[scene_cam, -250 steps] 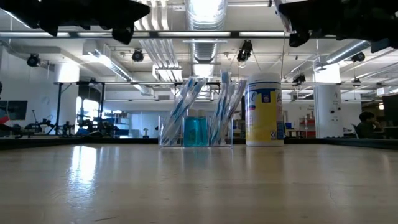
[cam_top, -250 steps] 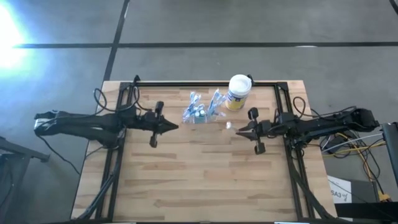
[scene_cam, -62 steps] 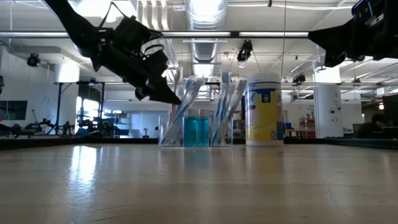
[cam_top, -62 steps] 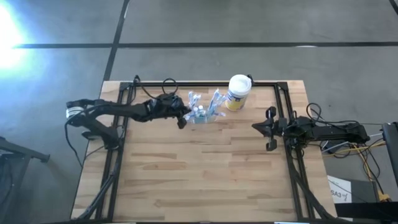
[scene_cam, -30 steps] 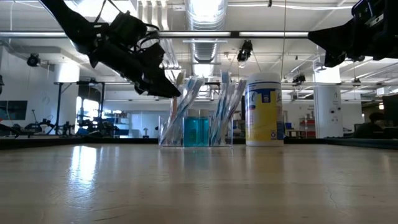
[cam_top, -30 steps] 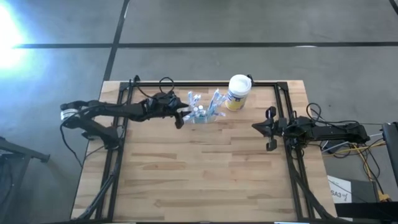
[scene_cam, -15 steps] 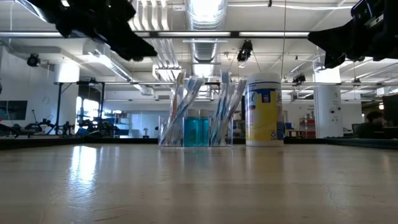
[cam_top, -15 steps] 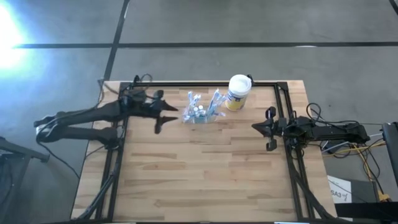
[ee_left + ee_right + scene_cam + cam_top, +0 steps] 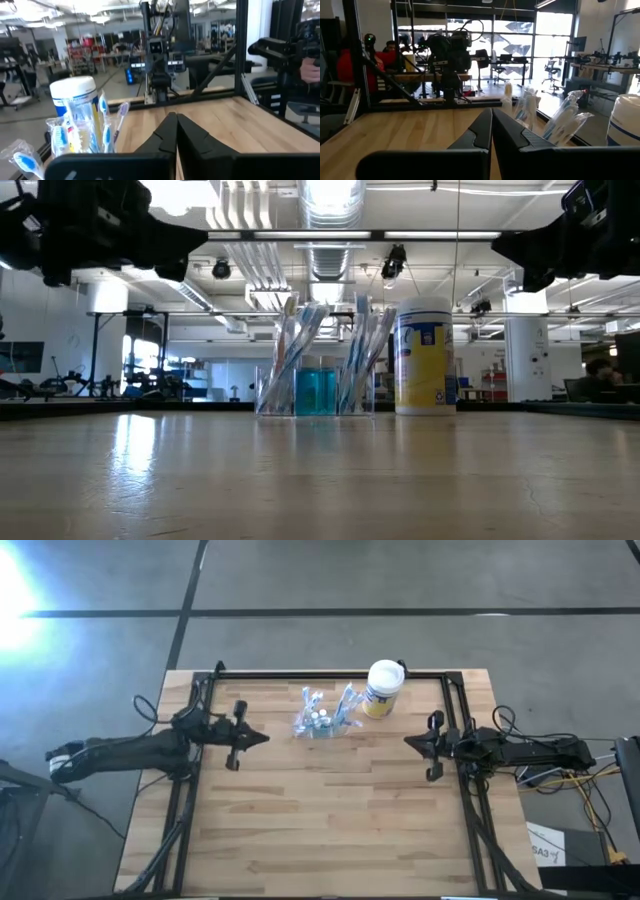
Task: Pick & Place toothbrushing station
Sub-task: Return to Home Position
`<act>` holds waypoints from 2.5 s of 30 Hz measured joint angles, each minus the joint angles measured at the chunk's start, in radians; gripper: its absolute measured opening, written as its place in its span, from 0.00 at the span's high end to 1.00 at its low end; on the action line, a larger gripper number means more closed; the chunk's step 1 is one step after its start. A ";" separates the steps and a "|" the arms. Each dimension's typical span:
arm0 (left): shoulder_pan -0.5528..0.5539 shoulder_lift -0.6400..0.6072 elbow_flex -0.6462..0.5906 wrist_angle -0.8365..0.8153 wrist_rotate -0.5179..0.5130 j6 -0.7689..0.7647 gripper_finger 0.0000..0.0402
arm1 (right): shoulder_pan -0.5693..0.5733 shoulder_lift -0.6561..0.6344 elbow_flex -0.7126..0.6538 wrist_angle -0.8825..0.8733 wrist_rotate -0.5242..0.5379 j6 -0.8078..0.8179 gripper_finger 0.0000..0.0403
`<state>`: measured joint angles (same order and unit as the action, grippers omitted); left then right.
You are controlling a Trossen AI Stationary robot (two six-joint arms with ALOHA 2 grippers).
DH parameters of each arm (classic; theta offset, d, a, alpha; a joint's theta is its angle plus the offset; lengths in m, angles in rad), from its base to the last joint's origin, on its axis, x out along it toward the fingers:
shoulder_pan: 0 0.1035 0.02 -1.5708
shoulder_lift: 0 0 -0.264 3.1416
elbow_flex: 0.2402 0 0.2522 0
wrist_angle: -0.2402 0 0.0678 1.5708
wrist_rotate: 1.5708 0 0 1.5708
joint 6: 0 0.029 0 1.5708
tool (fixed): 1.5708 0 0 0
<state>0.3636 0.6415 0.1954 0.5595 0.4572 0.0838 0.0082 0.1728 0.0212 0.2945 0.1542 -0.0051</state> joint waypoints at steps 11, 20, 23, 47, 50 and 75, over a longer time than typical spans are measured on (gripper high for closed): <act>0.000 -0.025 -0.080 0.070 0.083 -0.003 0.99 | 0.000 0.013 0.000 0.000 0.007 0.010 0.98; 0.000 -0.024 -0.153 0.112 0.105 -0.009 0.99 | -0.001 0.033 0.000 -0.037 0.008 0.059 0.98; 0.000 -0.027 -0.179 0.161 0.105 -0.013 0.99 | -0.001 0.046 0.000 -0.036 0.036 0.059 0.98; 0.001 -0.027 -0.188 0.165 0.104 -0.009 0.97 | -0.017 0.057 0.000 -0.006 0.058 0.066 0.98; 0.001 -0.027 -0.188 0.165 0.101 -0.001 0.98 | -0.017 0.057 0.000 0.025 0.058 0.044 0.98; 0.010 -0.132 -0.189 0.021 0.078 -0.069 0.99 | -0.018 -0.167 0.128 -0.337 0.100 0.134 0.98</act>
<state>0.3740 0.5098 0.0060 0.5808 0.5350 0.0149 -0.0093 0.0061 0.1490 -0.0427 0.2539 0.1285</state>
